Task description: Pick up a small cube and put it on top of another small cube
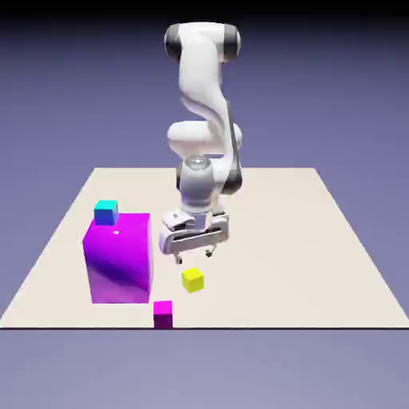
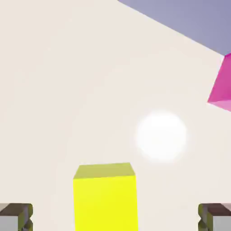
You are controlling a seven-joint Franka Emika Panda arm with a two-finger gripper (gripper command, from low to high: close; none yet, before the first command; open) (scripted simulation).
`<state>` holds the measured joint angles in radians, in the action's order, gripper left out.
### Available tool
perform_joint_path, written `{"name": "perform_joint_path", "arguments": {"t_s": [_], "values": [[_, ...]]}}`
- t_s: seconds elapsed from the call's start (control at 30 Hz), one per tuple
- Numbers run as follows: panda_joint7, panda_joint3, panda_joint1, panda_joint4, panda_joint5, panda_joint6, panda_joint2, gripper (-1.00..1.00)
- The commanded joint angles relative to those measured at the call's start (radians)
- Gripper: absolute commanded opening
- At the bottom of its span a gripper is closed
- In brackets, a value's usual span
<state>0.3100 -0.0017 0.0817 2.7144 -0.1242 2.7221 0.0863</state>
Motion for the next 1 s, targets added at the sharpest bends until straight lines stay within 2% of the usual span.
{"name": "perform_joint_path", "arguments": {"t_s": [0.0, 0.2, 0.23, 0.53, 0.67, 0.97], "values": [[0.006, -0.007, -0.005, -0.005, -0.007, 0.031, 0.036, 0.0], [0.04, -0.047, -0.03, -0.032, -0.048, 0.207, 0.239, 0.0], [0.04, -0.047, -0.03, -0.032, -0.048, 0.207, 0.239, -1.0], [0.0, 0.0, 0.0, 0.0, 0.0, 0.0, 0.0, -1.0], [-0.123, -0.132, -0.067, -0.145, 0.039, -0.138, -0.115, -1.0], [-0.247, -0.441, -0.149, -0.347, -0.062, -0.529, -0.32, -1.0]]}}
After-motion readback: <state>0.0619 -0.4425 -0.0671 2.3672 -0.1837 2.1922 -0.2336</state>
